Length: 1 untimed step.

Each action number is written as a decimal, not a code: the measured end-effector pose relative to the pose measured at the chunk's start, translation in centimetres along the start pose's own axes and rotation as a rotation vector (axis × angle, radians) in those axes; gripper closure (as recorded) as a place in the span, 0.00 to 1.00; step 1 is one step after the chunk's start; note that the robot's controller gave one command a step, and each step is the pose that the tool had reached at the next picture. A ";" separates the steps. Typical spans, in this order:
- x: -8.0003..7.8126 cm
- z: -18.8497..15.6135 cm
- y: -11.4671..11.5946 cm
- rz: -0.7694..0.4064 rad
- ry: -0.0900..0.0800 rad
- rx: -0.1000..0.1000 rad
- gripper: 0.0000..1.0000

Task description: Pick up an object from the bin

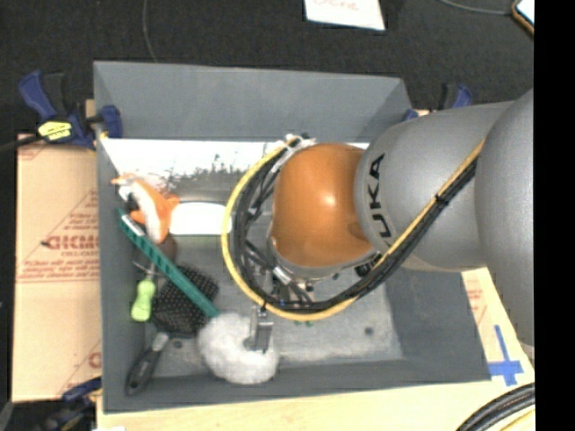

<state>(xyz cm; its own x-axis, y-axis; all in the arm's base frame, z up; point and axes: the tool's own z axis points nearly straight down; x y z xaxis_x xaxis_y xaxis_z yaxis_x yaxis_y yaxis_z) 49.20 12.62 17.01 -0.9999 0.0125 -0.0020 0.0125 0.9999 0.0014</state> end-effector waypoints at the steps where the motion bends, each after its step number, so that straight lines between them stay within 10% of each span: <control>1: 1.8 3.6 -3.7 -0.354 -0.005 0.000 1.00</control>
Offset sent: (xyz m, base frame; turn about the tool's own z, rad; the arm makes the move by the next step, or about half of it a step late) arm 0.0000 0.0000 0.0000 0.0000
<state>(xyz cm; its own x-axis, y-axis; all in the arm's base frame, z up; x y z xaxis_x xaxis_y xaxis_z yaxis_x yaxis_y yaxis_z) 47.32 8.90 13.36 -0.9422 -0.3350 -0.0073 -0.3350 0.9422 -0.0004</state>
